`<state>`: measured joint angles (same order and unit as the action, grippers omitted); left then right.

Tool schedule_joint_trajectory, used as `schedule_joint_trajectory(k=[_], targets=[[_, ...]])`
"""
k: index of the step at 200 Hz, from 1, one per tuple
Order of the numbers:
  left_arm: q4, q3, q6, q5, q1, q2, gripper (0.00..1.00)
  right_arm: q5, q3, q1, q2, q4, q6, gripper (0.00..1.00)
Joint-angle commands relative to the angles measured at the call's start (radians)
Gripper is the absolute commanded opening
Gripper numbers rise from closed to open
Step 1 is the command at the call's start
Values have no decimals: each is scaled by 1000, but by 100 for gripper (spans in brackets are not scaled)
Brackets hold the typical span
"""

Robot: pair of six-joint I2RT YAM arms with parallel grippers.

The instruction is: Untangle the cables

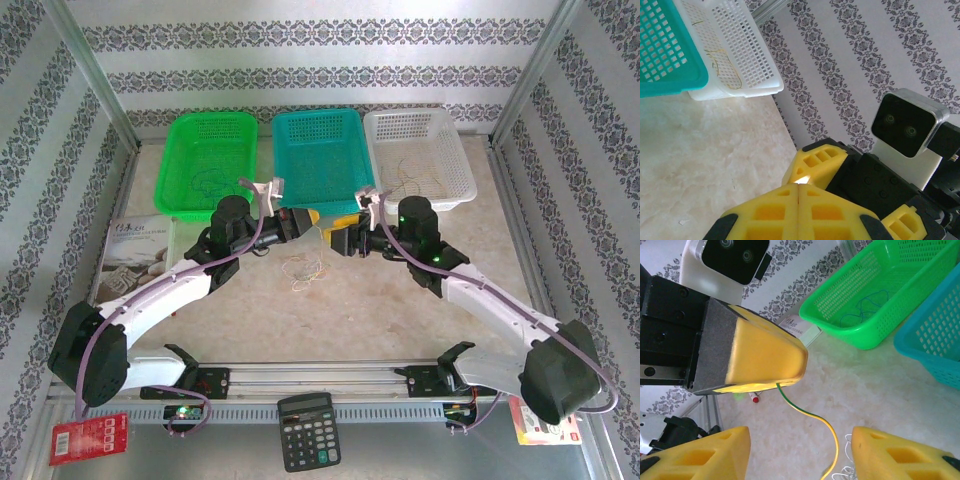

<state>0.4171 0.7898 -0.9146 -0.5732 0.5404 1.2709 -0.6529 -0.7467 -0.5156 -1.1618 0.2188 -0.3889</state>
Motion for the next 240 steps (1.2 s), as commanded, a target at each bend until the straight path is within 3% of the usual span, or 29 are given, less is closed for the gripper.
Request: schedule_joint_trajectory(k=[1, 70, 122, 182, 240], targets=[[8, 34, 20, -29, -7, 9, 0, -15, -41, -13, -24, 6, 28, 55], [29, 43, 1, -43, -2, 9, 0, -26, -79, -17, -103, 10, 38, 51], [33, 50, -4, -48, 2, 13, 0, -34, -95, -30, -134, 19, 36, 36], [34, 49, -4, -39, 5, 10, 0, -29, -83, -40, -120, 15, 36, 39], [40, 51, -10, -42, 9, 13, 0, -30, -98, -44, -132, 22, 30, 19]])
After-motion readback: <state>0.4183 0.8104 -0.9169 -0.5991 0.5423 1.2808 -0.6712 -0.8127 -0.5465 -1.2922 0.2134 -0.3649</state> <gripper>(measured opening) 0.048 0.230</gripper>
